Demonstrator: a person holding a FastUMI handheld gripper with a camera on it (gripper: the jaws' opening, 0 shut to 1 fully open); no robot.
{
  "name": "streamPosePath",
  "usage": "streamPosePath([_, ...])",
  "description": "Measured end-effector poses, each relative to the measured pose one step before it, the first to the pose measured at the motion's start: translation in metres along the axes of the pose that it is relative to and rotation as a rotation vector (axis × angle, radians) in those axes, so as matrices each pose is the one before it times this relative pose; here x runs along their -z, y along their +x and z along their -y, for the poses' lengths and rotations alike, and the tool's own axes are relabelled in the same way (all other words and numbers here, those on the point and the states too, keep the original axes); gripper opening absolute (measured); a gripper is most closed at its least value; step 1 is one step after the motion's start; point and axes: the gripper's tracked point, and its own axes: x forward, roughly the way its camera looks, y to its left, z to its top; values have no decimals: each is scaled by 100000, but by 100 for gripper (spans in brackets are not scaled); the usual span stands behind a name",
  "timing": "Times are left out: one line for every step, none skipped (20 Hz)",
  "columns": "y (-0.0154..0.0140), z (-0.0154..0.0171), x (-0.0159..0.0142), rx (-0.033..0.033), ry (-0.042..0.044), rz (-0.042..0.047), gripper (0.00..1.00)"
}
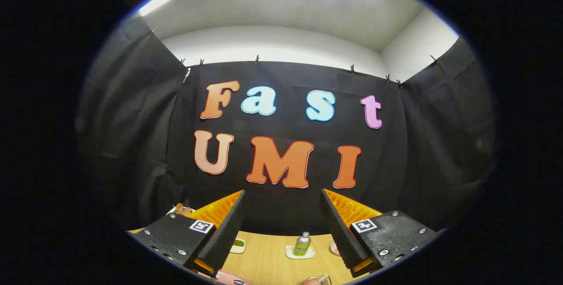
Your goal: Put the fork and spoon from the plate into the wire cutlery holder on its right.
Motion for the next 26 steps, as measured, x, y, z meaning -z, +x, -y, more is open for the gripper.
streamPosePath([-319, 39, -197, 994, -407, 247, 98])
streamPosePath([-254, 39, -234, 940, -286, 253, 98])
streamPosePath([-164, 201, -204, 670, -148, -34, 98])
streamPosePath([-99, 226, -129, 715, 257, -336, 98])
streamPosePath([-65, 386, -154, 746, 223, -157, 98])
streamPosePath([13, 496, -175, 1046, -52, 96, 98])
streamPosePath([-1, 555, -129, 905, -126, 65, 98])
streamPosePath([28, 469, -17, 761, -102, -191, 98])
streamPosePath([54, 424, 140, 376, -49, -367, 98])
streamPosePath([38, 332, 106, 160, -609, -376, 98])
streamPosePath([121, 464, 291, 502, -669, -539, 98])
streamPosePath([64, 183, 212, 48, -476, -438, 98])
streamPosePath([39, 124, 256, -193, 71, -628, 98])
streamPosePath([26, -91, 202, -814, 526, -456, 98])
streamPosePath([-110, -77, 161, -791, 642, -342, 98])
streamPosePath([20, -78, 141, -780, 549, -413, 98])
streamPosePath([23, -76, 118, -838, 141, -38, 98])
streamPosePath([88, -87, 109, -566, -300, -184, 98])
streamPosePath([29, -115, 262, -526, -273, -333, 98])
streamPosePath([87, -355, 356, -978, -174, -551, 98])
streamPosePath([117, -556, 692, -907, 330, -1460, 98])
streamPosePath([73, -605, 903, -1355, 562, -1937, 98])
streamPosePath([201, -659, 1343, -1012, 376, -3032, 98])
streamPosePath([205, -921, 1945, -2274, -506, -5062, 98])
streamPosePath([-59, -1024, 2329, -2557, -282, -5317, 98])
streamPosePath([-51, -927, 1719, -1907, 493, -4222, 98])
